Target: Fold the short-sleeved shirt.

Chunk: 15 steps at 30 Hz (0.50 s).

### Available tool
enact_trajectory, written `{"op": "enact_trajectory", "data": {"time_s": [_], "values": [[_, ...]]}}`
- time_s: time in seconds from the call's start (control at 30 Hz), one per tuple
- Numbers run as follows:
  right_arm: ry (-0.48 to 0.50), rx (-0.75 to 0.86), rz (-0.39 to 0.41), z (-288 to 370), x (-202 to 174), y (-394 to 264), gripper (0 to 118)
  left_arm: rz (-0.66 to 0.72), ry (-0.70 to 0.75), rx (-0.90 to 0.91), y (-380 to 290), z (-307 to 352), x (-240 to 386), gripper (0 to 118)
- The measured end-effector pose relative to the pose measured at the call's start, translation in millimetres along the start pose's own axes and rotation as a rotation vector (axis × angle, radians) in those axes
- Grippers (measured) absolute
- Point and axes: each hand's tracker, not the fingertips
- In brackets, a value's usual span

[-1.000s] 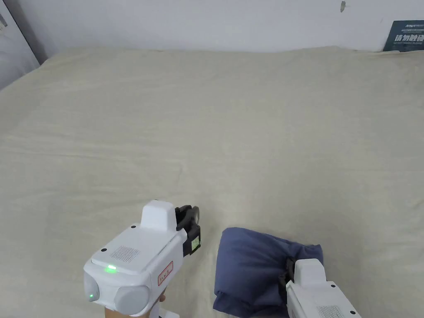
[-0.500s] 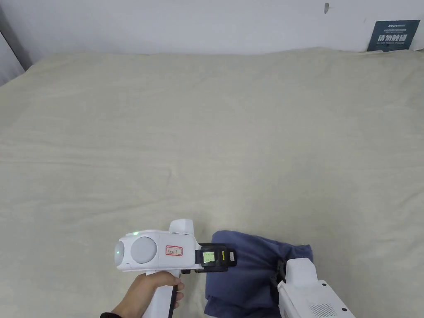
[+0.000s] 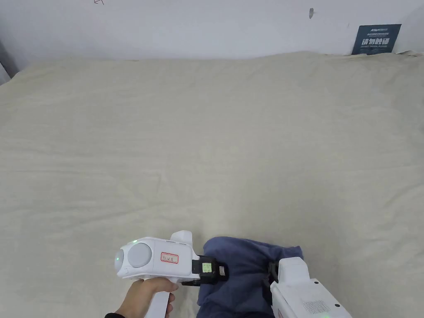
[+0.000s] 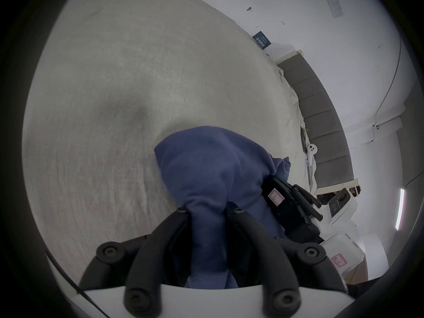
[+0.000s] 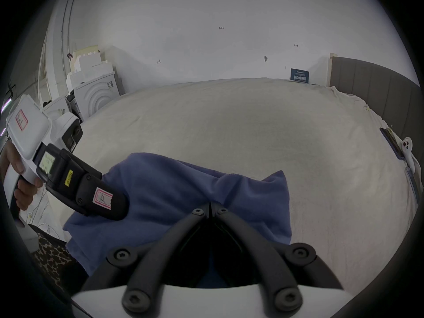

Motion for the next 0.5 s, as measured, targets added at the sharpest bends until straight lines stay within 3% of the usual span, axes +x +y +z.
{"op": "enact_trajectory", "data": {"time_s": [0.23,0.5], "values": [[-0.024,0.130,-0.005,44.6,16.6,42.8,0,-0.101,0.001,0.073,11.2,35.5,17.1,17],[-0.085,0.285,0.045,97.6,39.0,103.2,0,-0.145,0.162,0.135,48.2,118.5,-19.9,17]]}}
